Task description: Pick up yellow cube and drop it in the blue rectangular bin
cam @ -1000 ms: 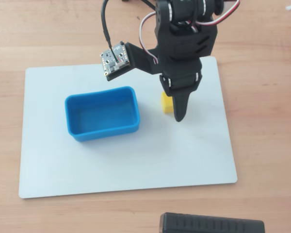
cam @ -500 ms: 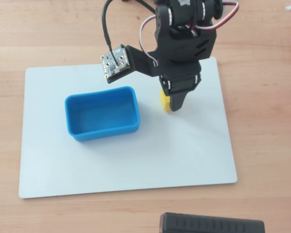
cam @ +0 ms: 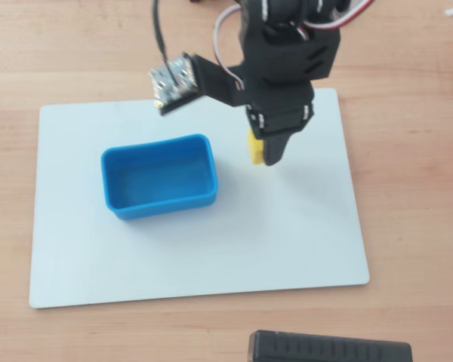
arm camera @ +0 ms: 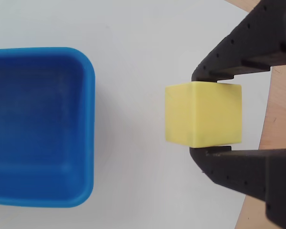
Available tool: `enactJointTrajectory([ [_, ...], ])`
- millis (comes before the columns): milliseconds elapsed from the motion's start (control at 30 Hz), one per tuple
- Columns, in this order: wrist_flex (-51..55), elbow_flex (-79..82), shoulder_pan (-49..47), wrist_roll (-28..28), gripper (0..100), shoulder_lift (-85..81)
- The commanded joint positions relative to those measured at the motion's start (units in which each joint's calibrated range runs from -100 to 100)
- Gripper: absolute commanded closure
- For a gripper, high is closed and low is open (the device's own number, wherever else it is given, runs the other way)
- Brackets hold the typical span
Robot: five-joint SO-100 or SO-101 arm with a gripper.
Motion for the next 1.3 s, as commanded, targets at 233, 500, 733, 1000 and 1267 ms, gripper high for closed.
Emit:
enactJointTrajectory([
  [233,14.96,-24.61,5.38,-0.54,96,-10.17],
  [500,14.55,-29.97,13.44,0.24,96,-4.04],
  [733,11.0,-29.97,17.99,0.54,96,-1.16],
  [1000,6.29,-25.61,20.48,0.88,96,1.07],
  [1267,3.89,-22.43,20.39,0.88,95,1.54],
])
